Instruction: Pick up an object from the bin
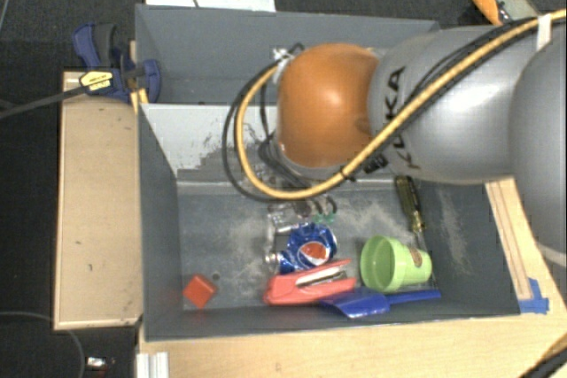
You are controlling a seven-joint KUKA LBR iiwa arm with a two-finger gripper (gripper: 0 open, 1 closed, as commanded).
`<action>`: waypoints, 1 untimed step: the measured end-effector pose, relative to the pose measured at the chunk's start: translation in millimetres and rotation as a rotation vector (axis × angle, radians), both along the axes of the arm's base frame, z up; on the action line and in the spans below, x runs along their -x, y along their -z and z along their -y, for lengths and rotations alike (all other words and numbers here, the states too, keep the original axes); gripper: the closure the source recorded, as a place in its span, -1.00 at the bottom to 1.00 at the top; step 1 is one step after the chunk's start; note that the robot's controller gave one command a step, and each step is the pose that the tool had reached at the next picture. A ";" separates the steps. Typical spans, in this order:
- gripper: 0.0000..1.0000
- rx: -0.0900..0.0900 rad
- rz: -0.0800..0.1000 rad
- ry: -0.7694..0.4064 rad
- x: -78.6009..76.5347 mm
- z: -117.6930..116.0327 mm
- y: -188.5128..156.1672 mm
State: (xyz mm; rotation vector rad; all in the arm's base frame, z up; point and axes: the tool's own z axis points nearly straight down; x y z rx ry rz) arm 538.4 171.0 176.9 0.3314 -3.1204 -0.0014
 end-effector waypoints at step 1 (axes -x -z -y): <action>-1.00 0.002 -0.008 0.053 9.4 6.4 -18.3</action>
Offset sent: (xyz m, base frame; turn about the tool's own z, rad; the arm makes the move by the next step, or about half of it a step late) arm -0.0222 -0.0129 -0.1069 0.0032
